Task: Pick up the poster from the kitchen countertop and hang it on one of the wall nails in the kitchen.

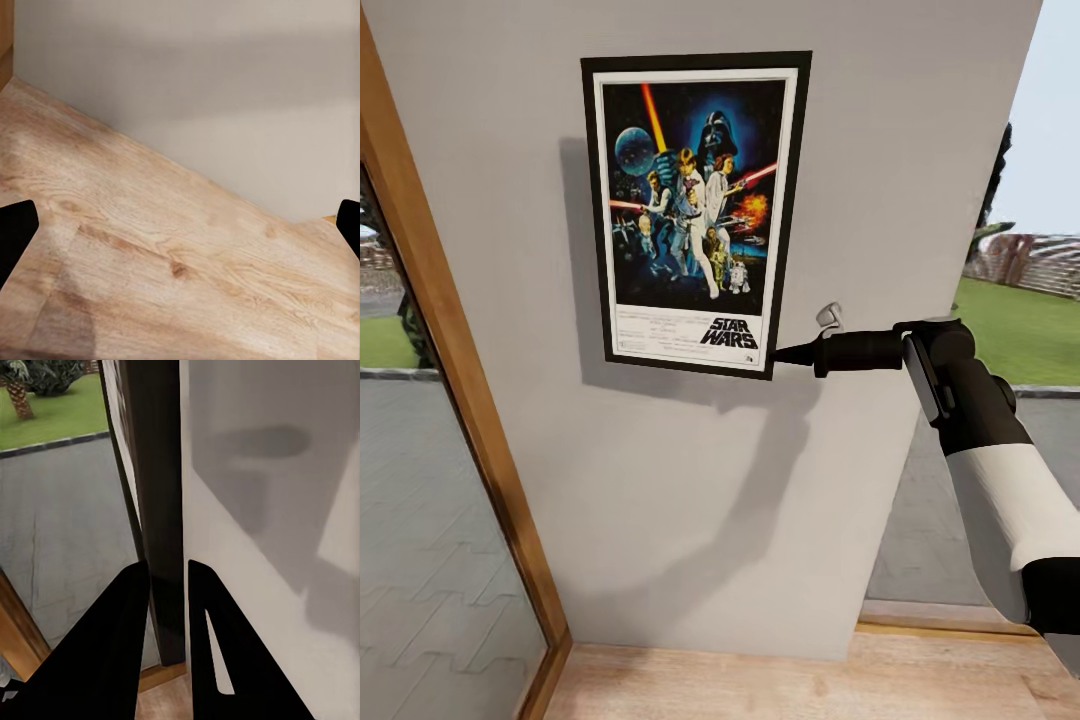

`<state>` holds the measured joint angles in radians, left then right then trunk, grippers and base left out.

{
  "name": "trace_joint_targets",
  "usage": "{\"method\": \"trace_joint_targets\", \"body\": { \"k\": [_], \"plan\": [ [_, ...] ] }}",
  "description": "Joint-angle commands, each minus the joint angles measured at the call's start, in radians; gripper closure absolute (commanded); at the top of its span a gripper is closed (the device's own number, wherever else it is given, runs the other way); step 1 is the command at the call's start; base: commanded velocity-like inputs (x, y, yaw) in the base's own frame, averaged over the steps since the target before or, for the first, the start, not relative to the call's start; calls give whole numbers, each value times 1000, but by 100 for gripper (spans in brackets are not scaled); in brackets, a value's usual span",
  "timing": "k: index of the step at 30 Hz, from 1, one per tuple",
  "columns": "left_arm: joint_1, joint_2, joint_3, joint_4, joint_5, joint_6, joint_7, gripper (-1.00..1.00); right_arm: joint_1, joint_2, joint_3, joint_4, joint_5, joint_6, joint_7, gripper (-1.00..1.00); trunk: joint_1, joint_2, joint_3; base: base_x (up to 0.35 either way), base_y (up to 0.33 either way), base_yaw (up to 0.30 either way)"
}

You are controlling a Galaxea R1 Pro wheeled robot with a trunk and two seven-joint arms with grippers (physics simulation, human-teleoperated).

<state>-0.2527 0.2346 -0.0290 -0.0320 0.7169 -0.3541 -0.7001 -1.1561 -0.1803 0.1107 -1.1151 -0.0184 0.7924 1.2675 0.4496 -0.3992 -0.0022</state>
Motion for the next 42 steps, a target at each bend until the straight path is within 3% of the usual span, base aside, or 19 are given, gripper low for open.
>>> {"method": "trace_joint_targets", "body": {
  "k": [1, 42],
  "plan": [
    [0, 0, -3, 1, 3, -5, -3, -100, -1, -1, 1, 0, -3, 10, 2, 100, 0, -1, 0, 0, 0, 0],
    [0, 5, -3, 1, 3, -5, -3, -100, 0, -1, 1, 0, -3, 9, 3, 100, 0, -1, 0, 41, 0, 0]
  ]
}}
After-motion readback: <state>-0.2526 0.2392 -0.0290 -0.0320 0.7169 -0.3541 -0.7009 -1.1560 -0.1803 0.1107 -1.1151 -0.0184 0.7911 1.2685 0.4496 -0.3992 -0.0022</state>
